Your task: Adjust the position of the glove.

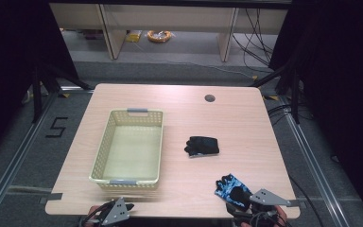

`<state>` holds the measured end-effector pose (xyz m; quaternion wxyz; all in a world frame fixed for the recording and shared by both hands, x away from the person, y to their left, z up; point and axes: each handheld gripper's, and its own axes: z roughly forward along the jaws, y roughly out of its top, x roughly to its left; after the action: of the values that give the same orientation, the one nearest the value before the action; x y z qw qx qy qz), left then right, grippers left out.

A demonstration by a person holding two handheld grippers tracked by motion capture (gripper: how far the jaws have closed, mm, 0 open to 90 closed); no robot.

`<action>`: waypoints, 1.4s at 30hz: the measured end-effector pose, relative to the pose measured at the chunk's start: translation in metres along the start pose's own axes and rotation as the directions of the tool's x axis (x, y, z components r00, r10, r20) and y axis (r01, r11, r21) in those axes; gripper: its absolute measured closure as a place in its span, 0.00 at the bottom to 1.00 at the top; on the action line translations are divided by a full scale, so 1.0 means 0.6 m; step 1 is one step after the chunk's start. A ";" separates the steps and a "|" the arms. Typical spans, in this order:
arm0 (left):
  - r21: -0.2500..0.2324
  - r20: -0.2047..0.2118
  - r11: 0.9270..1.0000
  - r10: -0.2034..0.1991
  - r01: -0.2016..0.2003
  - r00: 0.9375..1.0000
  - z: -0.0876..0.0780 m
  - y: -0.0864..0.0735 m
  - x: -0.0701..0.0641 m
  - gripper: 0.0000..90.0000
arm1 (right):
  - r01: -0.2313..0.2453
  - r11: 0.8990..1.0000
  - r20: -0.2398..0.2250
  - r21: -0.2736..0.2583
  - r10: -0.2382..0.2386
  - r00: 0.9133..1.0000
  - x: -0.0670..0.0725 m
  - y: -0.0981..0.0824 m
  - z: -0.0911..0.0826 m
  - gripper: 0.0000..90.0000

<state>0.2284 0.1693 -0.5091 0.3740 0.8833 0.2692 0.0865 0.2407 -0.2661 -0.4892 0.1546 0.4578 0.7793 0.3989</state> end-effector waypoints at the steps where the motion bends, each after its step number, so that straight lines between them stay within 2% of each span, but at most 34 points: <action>1: 0.000 0.000 1.000 0.000 0.000 1.000 0.000 0.000 0.000 0.23 | -0.028 1.000 0.002 0.009 0.028 1.000 0.004 -0.001 -0.001 0.26; 2: 0.007 -0.003 1.000 0.009 -0.009 1.000 0.000 0.001 0.000 0.23 | -0.004 1.000 0.002 0.003 0.004 1.000 0.000 0.000 0.000 0.26; 3: 0.001 0.010 1.000 0.001 -0.002 1.000 0.001 0.000 0.000 0.23 | -0.001 1.000 0.000 0.001 0.001 1.000 0.000 0.000 0.000 0.26; 5: 0.004 0.006 1.000 0.005 -0.005 1.000 0.001 0.000 0.001 0.23 | 0.006 1.000 -0.009 -0.007 -0.007 1.000 -0.001 0.001 0.002 0.26; 9: 0.008 -0.002 1.000 0.009 -0.009 1.000 0.000 0.000 0.001 0.23 | 0.015 1.000 -0.008 -0.005 -0.015 1.000 0.000 0.003 0.002 0.27; 11: -0.006 -0.004 1.000 0.005 -0.005 1.000 0.002 0.000 0.000 0.23 | -0.006 1.000 -0.004 -0.008 0.006 1.000 0.005 0.004 0.003 0.27; 12: 0.004 -0.006 1.000 0.007 -0.007 1.000 0.001 0.000 0.000 0.23 | 0.024 1.000 -0.012 -0.014 -0.025 1.000 0.001 0.006 0.005 0.28; 16: 0.000 -0.005 1.000 0.006 -0.006 1.000 0.002 0.000 0.000 0.23 | 0.027 1.000 -0.012 -0.010 -0.028 1.000 0.001 0.015 0.006 0.29; 17: 0.011 0.002 1.000 0.007 -0.007 1.000 0.003 0.000 0.002 0.23 | 0.003 1.000 -0.014 -0.010 -0.003 1.000 0.005 0.017 0.007 0.30; 18: 0.011 -0.015 1.000 0.005 -0.005 1.000 0.003 0.000 0.002 0.23 | 0.047 0.999 -0.009 -0.020 -0.047 0.999 -0.001 0.020 0.009 0.30; 19: 0.011 -0.015 1.000 0.005 -0.005 1.000 0.003 0.000 0.002 0.23 | 0.047 0.999 -0.009 -0.020 -0.047 0.999 -0.001 0.020 0.009 0.30; 20: 0.008 -0.009 1.000 0.002 -0.002 1.000 0.003 0.000 0.002 0.23 | 0.022 1.000 -0.021 -0.011 -0.022 1.000 0.003 0.027 0.010 0.31; 21: 0.006 -0.008 1.000 0.019 -0.019 1.000 0.002 0.001 0.004 0.23 | 0.057 0.998 -0.024 -0.029 -0.058 0.998 -0.002 0.031 0.014 0.31; 27: 0.007 -0.008 1.000 0.008 -0.008 1.000 0.003 0.001 0.003 0.23 | 0.054 0.997 -0.019 -0.046 -0.055 0.998 -0.006 0.057 0.027 0.34; 30: 0.001 -0.012 1.000 0.018 -0.018 1.000 0.002 0.001 0.003 0.23 | 0.083 0.996 -0.019 -0.022 -0.083 0.996 -0.003 0.075 0.039 0.36; 31: 0.001 -0.012 1.000 0.010 -0.010 1.000 0.002 0.001 0.003 0.23 | 0.091 0.996 -0.016 -0.020 -0.092 0.996 -0.001 0.082 0.044 0.37; 32: 0.001 -0.010 1.000 -0.003 0.003 1.000 0.003 0.000 0.002 0.23 | 0.080 0.997 -0.028 -0.004 -0.080 0.996 0.004 0.088 0.047 0.39; 34: 0.002 -0.005 1.000 -0.002 0.002 1.000 0.003 0.000 0.003 0.23 | 0.123 0.992 -0.030 0.004 -0.122 0.992 0.002 0.103 0.056 0.40; 37: 0.005 -0.010 1.000 0.004 -0.004 1.000 0.003 0.000 0.004 0.23 | 0.129 0.991 -0.033 0.016 -0.129 0.991 0.003 0.115 0.064 0.41; 38: 0.006 -0.018 1.000 0.004 -0.004 1.000 0.004 0.000 0.004 0.23 | 0.160 0.987 -0.034 0.018 -0.159 0.987 -0.001 0.130 0.073 0.44; 39: 0.010 -0.010 1.000 0.005 -0.005 1.000 0.003 0.000 0.005 0.23 | 0.149 0.989 -0.039 0.022 -0.148 0.988 -0.001 0.134 0.076 0.45; 41: 0.009 -0.012 1.000 0.006 -0.006 1.000 0.003 0.000 0.005 0.23 | 0.163 0.986 -0.044 0.028 -0.162 0.986 -0.007 0.146 0.084 0.48; 42: 0.008 -0.011 1.000 0.005 -0.005 1.000 0.003 0.000 0.005 0.23 | 0.200 0.979 -0.050 0.031 -0.198 0.979 -0.013 0.153 0.090 0.49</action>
<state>0.2316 0.1695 -0.5106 0.3685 0.8850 0.2696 0.0913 0.3319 -0.2223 -0.4542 0.1672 0.3708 0.8317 0.3779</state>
